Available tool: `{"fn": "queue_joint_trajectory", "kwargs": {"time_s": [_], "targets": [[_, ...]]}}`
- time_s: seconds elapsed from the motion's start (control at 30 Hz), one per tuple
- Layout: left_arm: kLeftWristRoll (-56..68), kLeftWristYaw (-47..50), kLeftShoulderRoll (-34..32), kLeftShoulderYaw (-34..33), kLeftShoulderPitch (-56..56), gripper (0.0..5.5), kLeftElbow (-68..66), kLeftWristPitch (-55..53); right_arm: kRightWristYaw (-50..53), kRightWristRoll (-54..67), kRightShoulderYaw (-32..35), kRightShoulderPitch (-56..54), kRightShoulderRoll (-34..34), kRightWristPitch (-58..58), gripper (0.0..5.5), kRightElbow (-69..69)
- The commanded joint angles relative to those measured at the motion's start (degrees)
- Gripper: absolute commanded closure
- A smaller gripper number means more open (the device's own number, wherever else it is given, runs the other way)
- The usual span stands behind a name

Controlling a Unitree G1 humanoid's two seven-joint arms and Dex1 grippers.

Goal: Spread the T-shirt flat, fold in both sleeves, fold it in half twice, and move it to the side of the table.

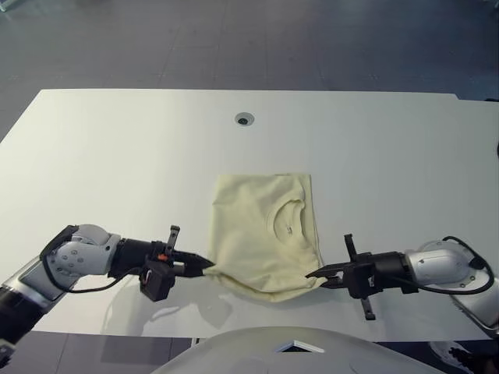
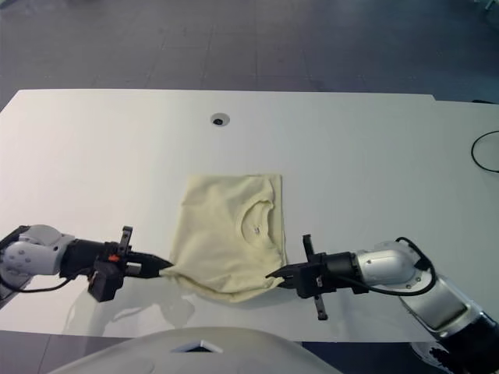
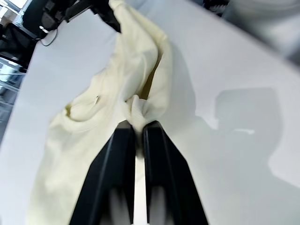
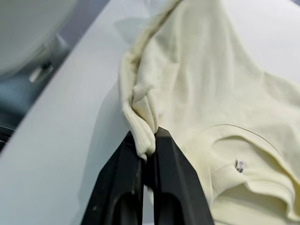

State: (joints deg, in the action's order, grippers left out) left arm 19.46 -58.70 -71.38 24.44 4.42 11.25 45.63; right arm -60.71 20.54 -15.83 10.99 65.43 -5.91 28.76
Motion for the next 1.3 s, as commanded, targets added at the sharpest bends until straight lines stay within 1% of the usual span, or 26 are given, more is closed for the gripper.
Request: {"fn": "queue_joint_trajectory", "kwargs": {"time_s": [0.03,0.2,0.3,0.37,0.47,0.57,0.7,0.87,0.97,1.2,1.23,1.3], "targets": [[3.9,-3.1,-4.4,-4.1,3.4,5.44,5.8,-3.7,-3.6,7.5,4.7,3.5,4.3,8.2,5.45,5.4],[8.2,-7.1,-6.5,-8.6,5.3,5.44,8.6,-8.7,-5.3,17.7,11.2,5.0,6.2,18.1,5.45,9.6],[11.9,-9.6,-5.9,-11.4,3.9,5.44,8.6,-13.0,-5.1,22.7,13.5,2.0,5.0,23.3,5.45,9.8],[14.9,-11.3,-4.7,-12.9,1.5,5.44,8.1,-17.0,-5.0,24.0,13.5,-1.4,3.7,25.9,5.45,8.7],[20.6,-13.9,-3.0,-13.8,-2.9,5.44,7.3,-26.4,-6.2,20.7,11.0,-8.4,1.0,27.1,5.45,3.7],[23.6,-16.8,0.8,-13.4,-8.5,5.44,4.3,-35.3,-8.0,16.1,6.8,-16.5,-3.3,27.4,5.45,-3.0],[20.0,-22.4,8.3,-10.6,-17.9,5.44,-5.0,-42.3,-10.0,8.9,1.6,-26.6,-10.4,25.7,5.45,-14.1],[15.5,-27.4,16.3,-8.6,-27.2,5.44,-17.7,-49.8,-12.4,1.5,-1.8,-36.2,-17.7,22.0,5.45,-27.9],[12.1,-28.6,20.8,-8.1,-30.8,5.44,-24.8,-52.1,-13.4,-3.0,-3.7,-40.3,-21.7,18.5,5.45,-36.1],[3.7,-28.5,29.4,-8.5,-36.8,5.44,-41.4,-51.0,-13.2,-10.4,-5.0,-45.5,-29.1,11.4,5.45,-53.5],[2.6,-28.1,30.4,-8.7,-37.6,5.08,-43.7,-50.5,-13.0,-10.9,-4.7,-46.2,-30.1,11.0,5.45,-55.9],[0.5,-27.5,32.1,-9.1,-38.9,4.72,-47.9,-49.1,-13.2,-11.8,-4.3,-47.2,-31.6,9.7,5.45,-59.8]]}}
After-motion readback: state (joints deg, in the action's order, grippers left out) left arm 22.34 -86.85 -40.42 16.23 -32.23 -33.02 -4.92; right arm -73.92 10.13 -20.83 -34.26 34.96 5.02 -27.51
